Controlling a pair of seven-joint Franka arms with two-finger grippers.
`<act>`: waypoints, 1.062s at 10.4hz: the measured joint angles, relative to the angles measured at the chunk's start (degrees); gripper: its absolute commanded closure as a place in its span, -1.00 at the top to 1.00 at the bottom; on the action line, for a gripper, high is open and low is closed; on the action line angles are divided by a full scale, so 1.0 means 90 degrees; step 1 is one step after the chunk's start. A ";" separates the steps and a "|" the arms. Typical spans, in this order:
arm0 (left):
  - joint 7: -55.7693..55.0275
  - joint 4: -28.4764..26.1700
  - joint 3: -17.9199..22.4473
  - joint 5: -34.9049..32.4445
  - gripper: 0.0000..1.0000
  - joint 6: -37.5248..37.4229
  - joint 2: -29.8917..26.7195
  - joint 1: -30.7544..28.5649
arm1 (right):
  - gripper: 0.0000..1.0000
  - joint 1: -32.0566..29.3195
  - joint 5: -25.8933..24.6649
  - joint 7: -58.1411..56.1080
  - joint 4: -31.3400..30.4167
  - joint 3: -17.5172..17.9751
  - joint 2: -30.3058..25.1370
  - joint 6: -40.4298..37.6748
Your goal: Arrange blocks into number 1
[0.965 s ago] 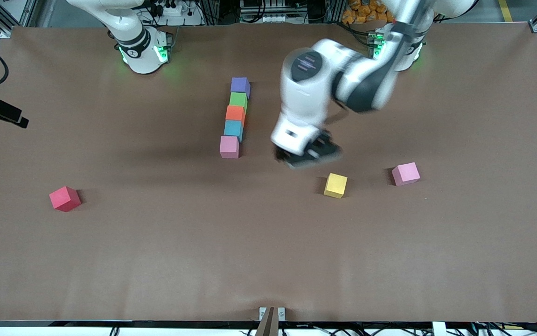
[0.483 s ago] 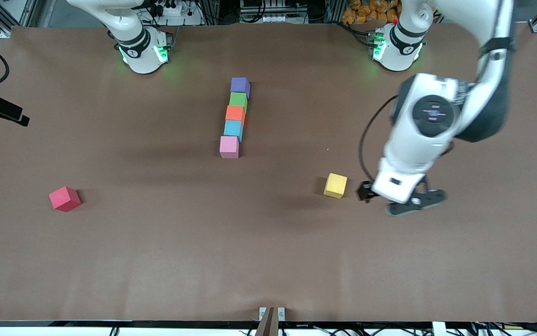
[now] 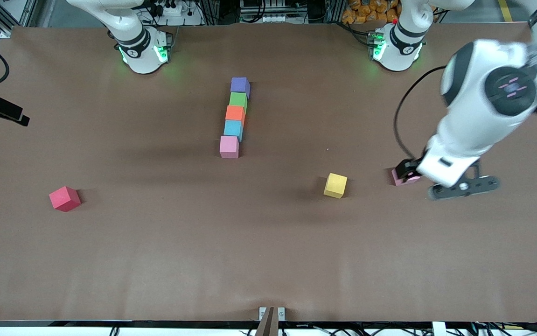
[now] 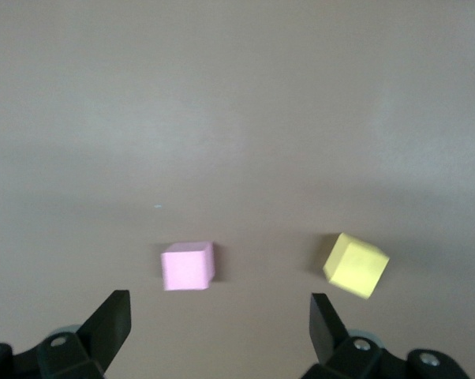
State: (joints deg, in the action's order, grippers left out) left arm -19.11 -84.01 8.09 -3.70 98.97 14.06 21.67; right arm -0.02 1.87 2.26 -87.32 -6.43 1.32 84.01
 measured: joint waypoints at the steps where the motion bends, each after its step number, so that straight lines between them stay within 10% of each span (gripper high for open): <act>1: 0.0293 0.0005 -0.0150 0.0001 1.00 -0.0204 -0.0316 -0.0297 | 1.00 0.0000 0.0000 -0.0001 0.0001 0.0000 0.0002 -0.0001; 11: 0.1260 -0.0053 -0.1461 0.0371 1.00 -0.1649 -0.1705 -0.1905 | 1.00 0.0000 0.0000 -0.0006 0.0007 0.0001 0.0005 -0.0006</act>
State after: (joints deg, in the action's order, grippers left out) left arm -7.77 -84.48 -5.06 -0.37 84.13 -1.29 4.52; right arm -0.01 1.87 2.20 -87.25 -6.42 1.36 83.96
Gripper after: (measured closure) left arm 0.000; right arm 0.000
